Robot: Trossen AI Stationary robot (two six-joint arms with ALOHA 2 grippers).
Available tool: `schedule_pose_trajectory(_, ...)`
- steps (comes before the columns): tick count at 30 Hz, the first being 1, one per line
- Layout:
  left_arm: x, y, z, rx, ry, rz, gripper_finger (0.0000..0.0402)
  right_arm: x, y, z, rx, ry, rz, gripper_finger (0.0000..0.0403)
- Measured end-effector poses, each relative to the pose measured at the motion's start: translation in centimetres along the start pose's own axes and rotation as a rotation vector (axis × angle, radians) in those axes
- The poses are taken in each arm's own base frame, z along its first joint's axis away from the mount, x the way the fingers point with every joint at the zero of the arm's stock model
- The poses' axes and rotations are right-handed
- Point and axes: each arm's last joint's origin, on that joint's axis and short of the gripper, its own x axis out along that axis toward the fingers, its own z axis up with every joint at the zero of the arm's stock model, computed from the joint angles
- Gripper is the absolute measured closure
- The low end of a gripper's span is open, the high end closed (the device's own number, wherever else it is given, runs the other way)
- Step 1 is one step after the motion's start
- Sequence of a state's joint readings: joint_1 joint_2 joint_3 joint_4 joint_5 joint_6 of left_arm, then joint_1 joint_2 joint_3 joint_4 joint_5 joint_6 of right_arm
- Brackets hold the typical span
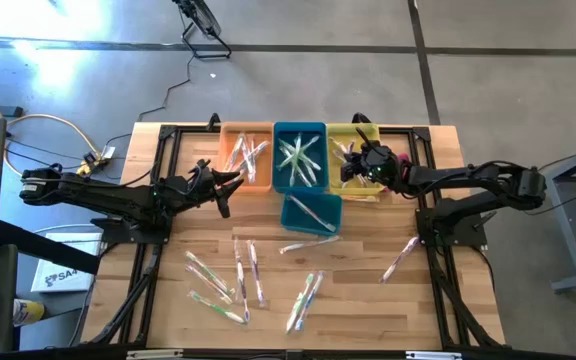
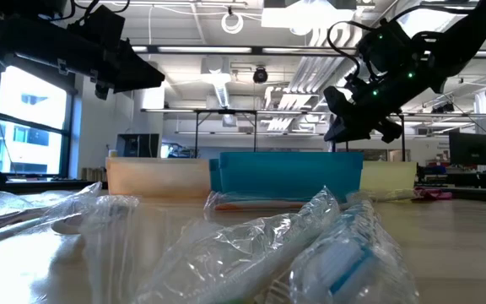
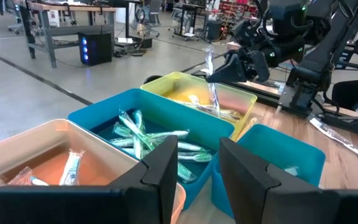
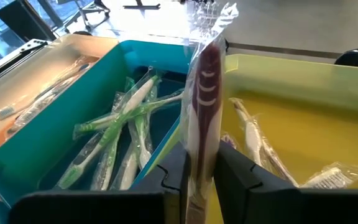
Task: Pick & Place Toothbrushes
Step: Put the violet toothbrush into the yellow bin, then put the orange toothbrush into the bottom blue bin
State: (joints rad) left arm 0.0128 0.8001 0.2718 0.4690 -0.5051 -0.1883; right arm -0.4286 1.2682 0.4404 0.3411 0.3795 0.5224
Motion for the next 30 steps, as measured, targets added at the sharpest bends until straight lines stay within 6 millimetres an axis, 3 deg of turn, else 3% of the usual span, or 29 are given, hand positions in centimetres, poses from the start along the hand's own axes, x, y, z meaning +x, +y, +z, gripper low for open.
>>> schedule_pose_trajectory(13,0.00,0.00,0.00,0.000,0.000,0.000,0.0289,0.01,-0.11,-0.06,-0.004,-0.009,-0.025,0.0312)
schedule_pose_trajectory(25,0.00,0.00,0.00,0.000,0.000,0.000,0.0289,0.01,-0.17,-0.09,-0.046,-0.010,-0.041,0.0225)
schedule_pose_trajectory(30,0.00,0.00,0.00,0.000,0.000,0.000,0.0289,0.00,-0.13,0.08,-0.080,-0.031,-0.047,0.0214)
